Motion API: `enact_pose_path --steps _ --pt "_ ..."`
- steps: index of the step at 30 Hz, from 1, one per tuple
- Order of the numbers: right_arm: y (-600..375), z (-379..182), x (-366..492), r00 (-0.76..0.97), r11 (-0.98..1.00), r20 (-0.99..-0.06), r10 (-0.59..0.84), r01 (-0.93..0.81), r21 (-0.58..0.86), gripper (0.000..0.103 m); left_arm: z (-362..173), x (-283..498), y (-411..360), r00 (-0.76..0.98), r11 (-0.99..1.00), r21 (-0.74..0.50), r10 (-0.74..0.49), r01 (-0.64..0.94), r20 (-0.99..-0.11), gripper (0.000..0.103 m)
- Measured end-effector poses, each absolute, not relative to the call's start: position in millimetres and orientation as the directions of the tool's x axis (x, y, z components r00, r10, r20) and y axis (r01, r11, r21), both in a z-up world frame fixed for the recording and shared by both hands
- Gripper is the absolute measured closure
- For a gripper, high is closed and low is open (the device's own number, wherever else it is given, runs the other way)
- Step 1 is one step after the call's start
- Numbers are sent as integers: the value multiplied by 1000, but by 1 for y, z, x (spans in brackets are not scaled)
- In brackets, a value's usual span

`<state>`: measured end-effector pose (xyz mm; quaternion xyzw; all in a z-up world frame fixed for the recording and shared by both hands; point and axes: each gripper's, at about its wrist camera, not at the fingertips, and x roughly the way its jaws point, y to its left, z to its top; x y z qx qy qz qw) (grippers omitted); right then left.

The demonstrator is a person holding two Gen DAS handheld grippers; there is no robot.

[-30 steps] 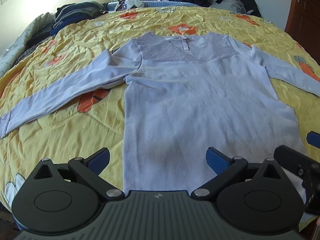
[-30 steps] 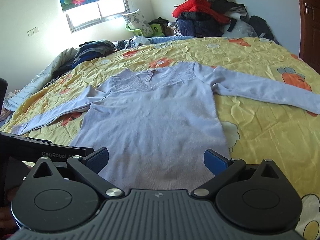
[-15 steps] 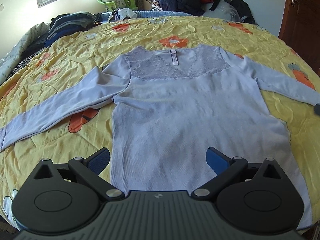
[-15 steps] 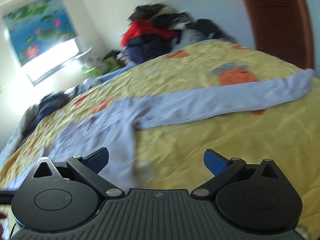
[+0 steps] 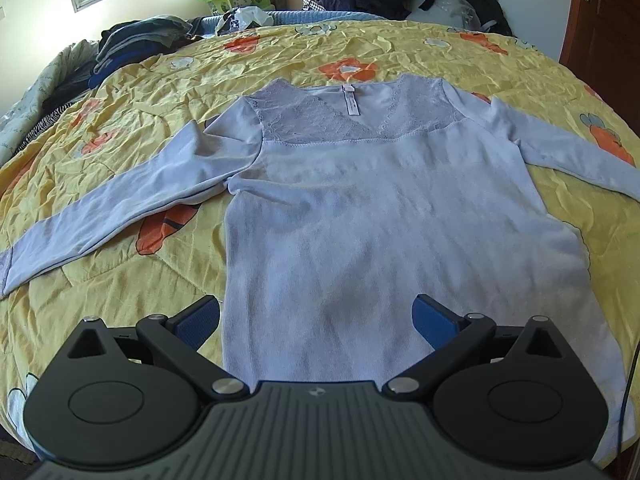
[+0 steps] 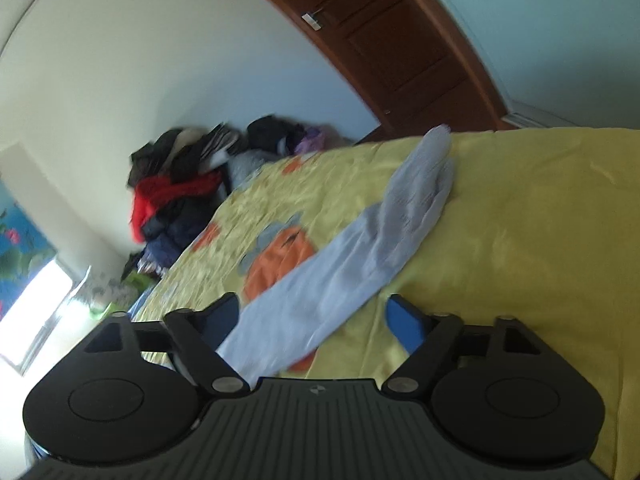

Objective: Fold small clothes
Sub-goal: 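Grasp the cuff of the sleeve nearest the right gripper, then carry the held sleeve across the sweater body toward the other sleeve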

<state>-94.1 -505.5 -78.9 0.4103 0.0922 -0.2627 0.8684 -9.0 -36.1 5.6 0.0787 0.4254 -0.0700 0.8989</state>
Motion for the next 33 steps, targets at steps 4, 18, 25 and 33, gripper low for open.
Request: enact_pose_path --steps 4,18,25,33 --pt "-530 -87 -77 813 448 -384 -438 568 691 47 5 -6 -33 625 981 75 -55 181 -779 0" --pt "-528 -74 -36 839 491 -367 -402 536 687 93 -7 16 -23 659 981 165 57 103 -750 0" --pt "-480 -47 -1 924 641 -314 -218 378 668 94 -11 16 -23 649 980 166 53 113 -759 0" --pt "-418 -36 60 939 724 -344 -4 240 647 94 -11 18 -16 646 983 152 54 98 -762 0"
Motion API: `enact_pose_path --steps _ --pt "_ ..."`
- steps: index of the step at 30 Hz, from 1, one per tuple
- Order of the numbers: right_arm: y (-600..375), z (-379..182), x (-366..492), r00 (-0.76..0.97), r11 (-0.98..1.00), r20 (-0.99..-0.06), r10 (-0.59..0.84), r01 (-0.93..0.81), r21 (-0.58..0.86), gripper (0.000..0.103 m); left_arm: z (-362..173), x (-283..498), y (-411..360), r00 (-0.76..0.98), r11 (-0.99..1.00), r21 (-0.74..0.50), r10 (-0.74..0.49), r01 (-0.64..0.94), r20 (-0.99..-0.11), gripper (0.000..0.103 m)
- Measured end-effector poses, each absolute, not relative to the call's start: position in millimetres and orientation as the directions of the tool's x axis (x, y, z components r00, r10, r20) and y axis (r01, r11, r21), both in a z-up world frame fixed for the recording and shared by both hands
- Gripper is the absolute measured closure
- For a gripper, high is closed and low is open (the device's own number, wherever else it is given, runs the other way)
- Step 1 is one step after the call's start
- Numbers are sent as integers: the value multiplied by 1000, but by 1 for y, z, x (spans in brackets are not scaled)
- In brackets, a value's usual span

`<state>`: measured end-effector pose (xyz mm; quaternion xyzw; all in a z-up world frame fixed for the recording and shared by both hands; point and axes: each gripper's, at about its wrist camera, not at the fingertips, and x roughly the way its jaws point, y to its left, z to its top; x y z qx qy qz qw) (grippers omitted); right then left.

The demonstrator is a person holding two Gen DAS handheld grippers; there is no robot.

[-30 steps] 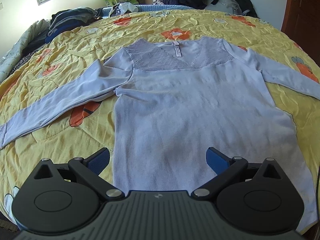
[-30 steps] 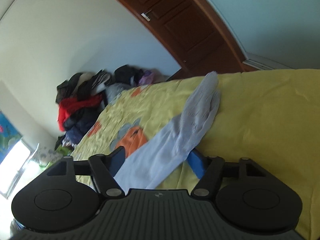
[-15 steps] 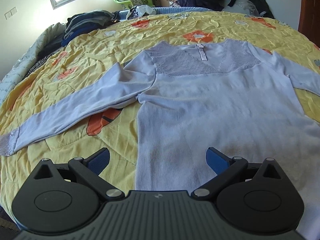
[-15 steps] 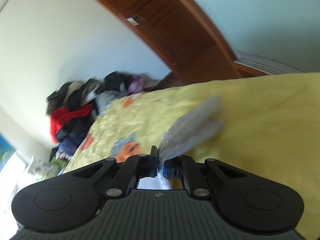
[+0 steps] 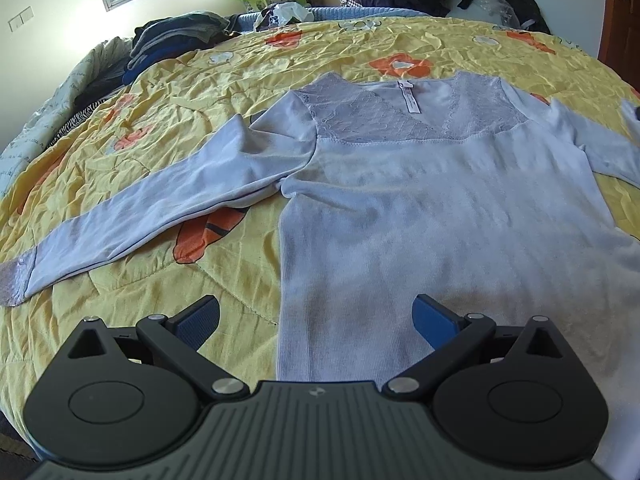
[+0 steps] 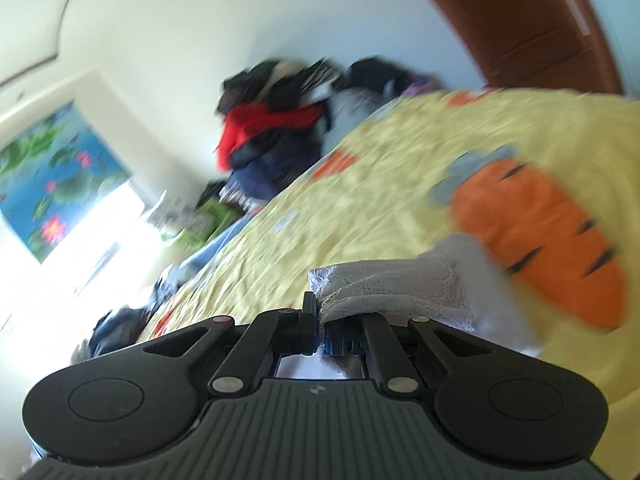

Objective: Fold small clothes
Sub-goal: 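Carry the held sleeve across the sweater body toward the other sleeve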

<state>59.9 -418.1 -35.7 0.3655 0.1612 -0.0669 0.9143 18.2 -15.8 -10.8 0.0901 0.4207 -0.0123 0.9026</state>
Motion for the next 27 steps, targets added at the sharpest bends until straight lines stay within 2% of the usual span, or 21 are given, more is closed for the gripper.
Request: enact_pose_path --steps 17,27 --pt "-292 -22 103 891 800 -406 205 86 594 95 -9 20 2 648 990 126 51 70 -760 0" --pt "-248 -20 118 858 781 -408 313 12 624 95 -12 22 14 640 993 108 59 37 -766 0"
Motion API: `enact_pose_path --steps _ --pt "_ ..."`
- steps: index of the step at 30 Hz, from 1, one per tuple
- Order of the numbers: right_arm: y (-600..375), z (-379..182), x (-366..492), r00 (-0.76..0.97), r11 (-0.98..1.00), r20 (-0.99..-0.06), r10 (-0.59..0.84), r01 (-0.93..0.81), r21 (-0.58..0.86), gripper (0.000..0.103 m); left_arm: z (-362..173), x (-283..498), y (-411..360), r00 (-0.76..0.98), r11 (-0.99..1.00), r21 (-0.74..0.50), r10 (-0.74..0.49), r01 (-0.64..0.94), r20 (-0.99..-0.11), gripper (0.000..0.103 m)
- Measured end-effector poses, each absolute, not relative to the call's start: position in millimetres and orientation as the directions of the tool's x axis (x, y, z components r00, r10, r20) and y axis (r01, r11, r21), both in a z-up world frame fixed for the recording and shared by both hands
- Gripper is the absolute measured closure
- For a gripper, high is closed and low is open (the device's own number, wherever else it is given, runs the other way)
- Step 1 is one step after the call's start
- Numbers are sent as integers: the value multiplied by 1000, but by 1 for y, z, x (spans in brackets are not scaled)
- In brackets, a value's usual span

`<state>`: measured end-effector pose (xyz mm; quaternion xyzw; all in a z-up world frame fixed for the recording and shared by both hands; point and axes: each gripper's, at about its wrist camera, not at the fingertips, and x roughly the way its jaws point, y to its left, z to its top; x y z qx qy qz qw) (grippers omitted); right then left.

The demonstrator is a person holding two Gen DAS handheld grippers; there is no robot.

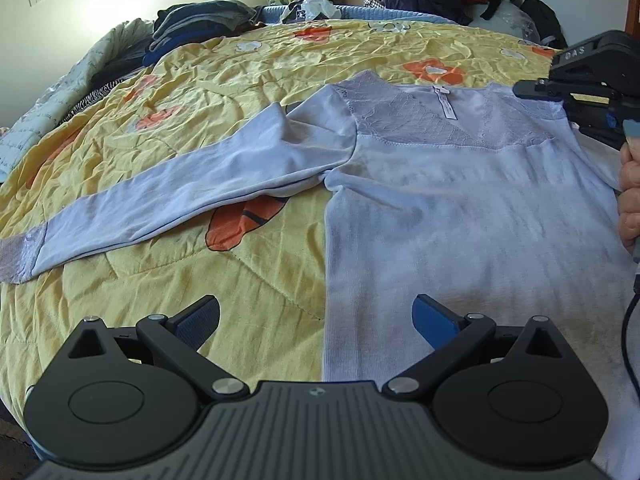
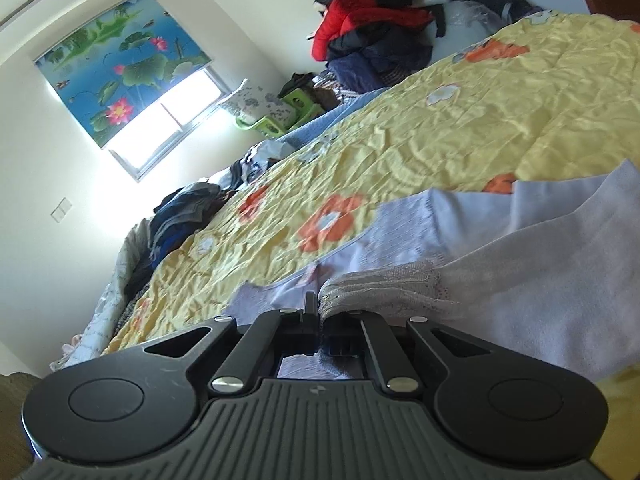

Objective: Fold small clothes
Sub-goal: 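Carry the held sleeve across the sweater body toward the other sleeve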

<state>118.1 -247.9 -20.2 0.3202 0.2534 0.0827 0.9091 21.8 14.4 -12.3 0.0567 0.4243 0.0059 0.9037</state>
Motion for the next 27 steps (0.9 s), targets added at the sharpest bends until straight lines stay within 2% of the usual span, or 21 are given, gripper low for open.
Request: enact_pose_path --steps 8,24,26,27 --pt "-209 -25 135 823 755 -415 389 -26 656 95 -12 21 24 639 994 103 67 19 -766 0" --pt "-109 -20 149 752 786 -448 484 -149 600 95 -12 28 73 624 993 57 111 -105 -774 0" --pt "-100 -20 152 741 787 -453 496 -164 594 93 -13 28 77 622 992 58 116 -112 -775 0" --pt "-96 -21 154 732 789 -462 501 -166 592 88 -13 28 78 620 992 58 118 -115 -776 0"
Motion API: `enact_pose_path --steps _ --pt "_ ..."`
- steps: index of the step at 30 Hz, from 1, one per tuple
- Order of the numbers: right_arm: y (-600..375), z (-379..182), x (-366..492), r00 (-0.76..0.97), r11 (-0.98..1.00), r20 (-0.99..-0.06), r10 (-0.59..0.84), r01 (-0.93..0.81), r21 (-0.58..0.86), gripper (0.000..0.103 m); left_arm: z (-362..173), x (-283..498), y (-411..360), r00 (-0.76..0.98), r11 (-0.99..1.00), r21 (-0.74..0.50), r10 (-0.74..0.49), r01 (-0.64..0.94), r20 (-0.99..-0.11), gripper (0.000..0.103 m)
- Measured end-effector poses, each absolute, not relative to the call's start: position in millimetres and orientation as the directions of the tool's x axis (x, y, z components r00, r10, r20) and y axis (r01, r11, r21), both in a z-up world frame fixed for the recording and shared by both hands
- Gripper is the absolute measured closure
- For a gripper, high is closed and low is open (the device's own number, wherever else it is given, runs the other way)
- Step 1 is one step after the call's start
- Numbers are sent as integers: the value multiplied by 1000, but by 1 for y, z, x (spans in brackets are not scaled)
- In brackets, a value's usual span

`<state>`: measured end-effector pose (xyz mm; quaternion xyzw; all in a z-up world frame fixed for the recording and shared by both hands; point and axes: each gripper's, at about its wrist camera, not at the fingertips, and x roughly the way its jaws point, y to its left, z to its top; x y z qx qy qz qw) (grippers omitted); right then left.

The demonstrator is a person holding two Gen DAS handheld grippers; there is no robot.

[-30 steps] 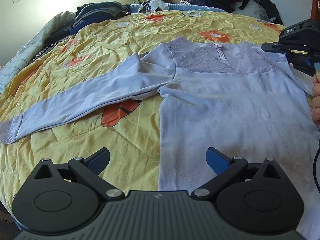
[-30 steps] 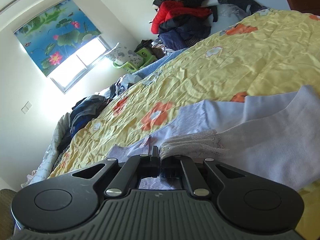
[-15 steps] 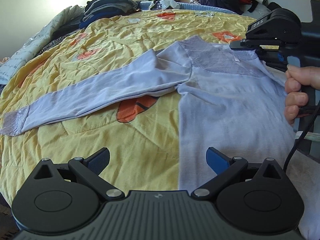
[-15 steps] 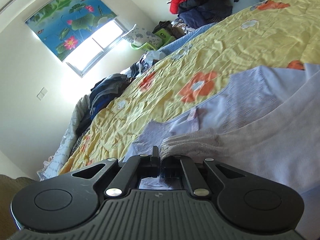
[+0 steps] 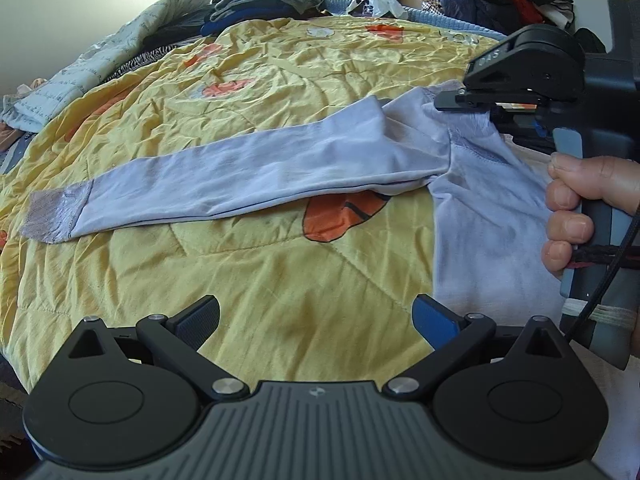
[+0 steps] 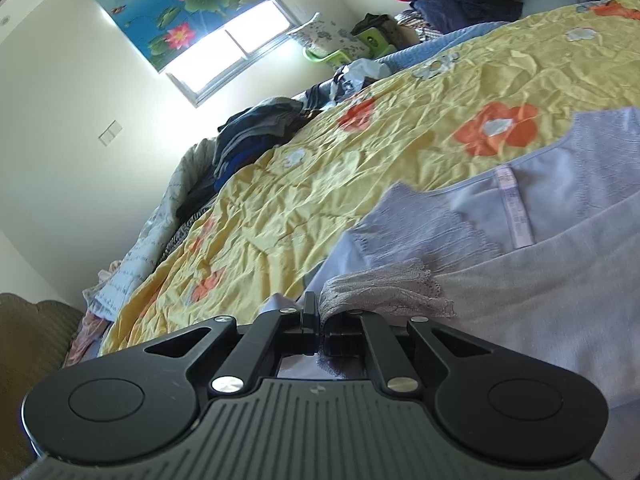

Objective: Fold small clothes
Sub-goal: 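Carry the held sleeve across the sweater body toward the other sleeve, then open the right gripper to lay the sleeve on the sweater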

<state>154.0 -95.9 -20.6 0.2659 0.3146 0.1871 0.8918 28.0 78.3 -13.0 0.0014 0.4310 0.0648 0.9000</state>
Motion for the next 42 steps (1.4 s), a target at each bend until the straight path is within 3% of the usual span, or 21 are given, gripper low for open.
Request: enact_pose_path --steps 4,9,14,17,22,26,31,34,38,42 --pt "-87 -24 158 684 758 -474 555 -181 626 57 -14 28 86 616 990 57 127 -133 -777 0" --pt "-84 -23 154 643 705 -449 621 -207 679 56 -14 29 100 608 984 46 144 -174 -781 0" --pt "-79 -29 153 594 648 -430 680 -214 731 45 -15 30 112 599 978 28 149 -207 -787 0" --pt "-74 -32 152 583 666 -459 671 -202 718 45 -14 28 116 601 976 25 153 -216 -784 0" --pt "-74 -27 140 578 629 -414 703 -233 742 43 -14 29 127 596 969 22 169 -246 -785 0" --pt "-68 -41 144 547 683 -501 671 -191 705 40 -16 30 134 589 964 14 174 -266 -789 0" --pt "-69 -30 132 569 667 -454 685 -240 706 37 -14 31 146 595 955 35 212 -294 -775 0" --pt "-62 -28 130 557 710 -498 665 -264 653 30 -11 33 163 604 951 -6 192 -310 -773 0" --pt "-63 -27 122 574 729 -505 645 -262 632 31 -6 35 192 621 933 -33 212 -359 -754 0" --pt "-61 -6 91 628 761 -468 622 -344 550 31 -6 34 235 630 888 -149 182 -435 -755 0"
